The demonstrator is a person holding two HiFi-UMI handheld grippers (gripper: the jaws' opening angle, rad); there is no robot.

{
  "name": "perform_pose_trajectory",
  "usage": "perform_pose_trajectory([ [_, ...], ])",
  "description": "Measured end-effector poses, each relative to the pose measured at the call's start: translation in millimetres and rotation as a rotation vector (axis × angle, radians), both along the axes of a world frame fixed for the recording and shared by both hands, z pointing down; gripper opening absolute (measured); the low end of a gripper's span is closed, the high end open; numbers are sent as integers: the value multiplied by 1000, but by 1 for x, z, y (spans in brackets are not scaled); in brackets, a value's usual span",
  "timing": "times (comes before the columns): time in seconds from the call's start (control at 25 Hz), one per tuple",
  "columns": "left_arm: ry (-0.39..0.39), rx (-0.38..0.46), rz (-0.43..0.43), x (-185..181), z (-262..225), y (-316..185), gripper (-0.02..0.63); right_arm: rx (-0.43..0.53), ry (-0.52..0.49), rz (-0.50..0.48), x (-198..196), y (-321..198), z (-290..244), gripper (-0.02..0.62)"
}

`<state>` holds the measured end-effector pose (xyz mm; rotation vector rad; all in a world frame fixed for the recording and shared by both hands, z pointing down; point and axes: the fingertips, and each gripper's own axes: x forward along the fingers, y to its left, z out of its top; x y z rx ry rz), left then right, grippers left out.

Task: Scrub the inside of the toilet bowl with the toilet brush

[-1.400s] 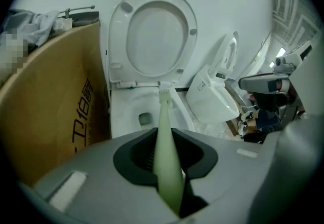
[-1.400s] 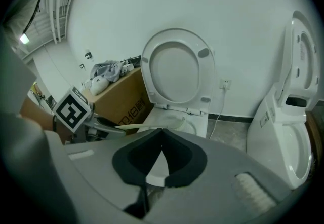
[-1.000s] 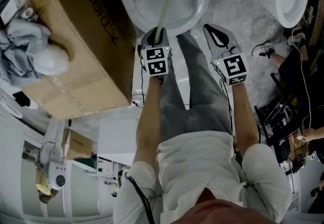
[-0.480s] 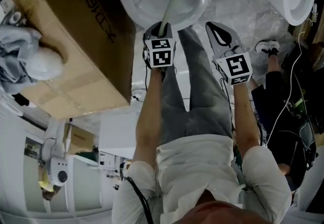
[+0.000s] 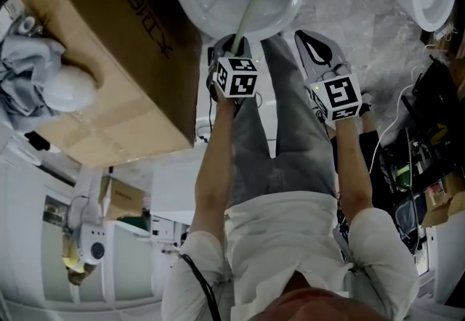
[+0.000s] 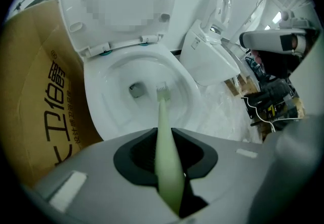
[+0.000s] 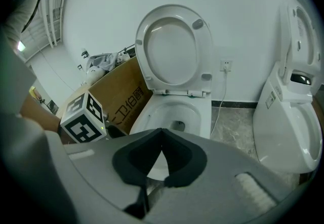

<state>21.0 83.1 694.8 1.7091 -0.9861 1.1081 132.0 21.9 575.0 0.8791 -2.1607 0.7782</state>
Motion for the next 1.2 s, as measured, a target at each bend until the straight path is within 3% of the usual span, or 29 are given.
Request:
perform_pose_trajectory([
  [0.6, -183, -68, 322, -38, -8, 30, 98, -10, -17, 8, -13, 13, -2, 5],
  [0.96, -329, -76, 561, -61, -12, 22, 98, -14, -24, 9, -15, 12, -2, 5],
  [1.2, -425, -75, 675, -80, -15, 11, 98, -18, -29, 16, -14, 9, 0, 5],
])
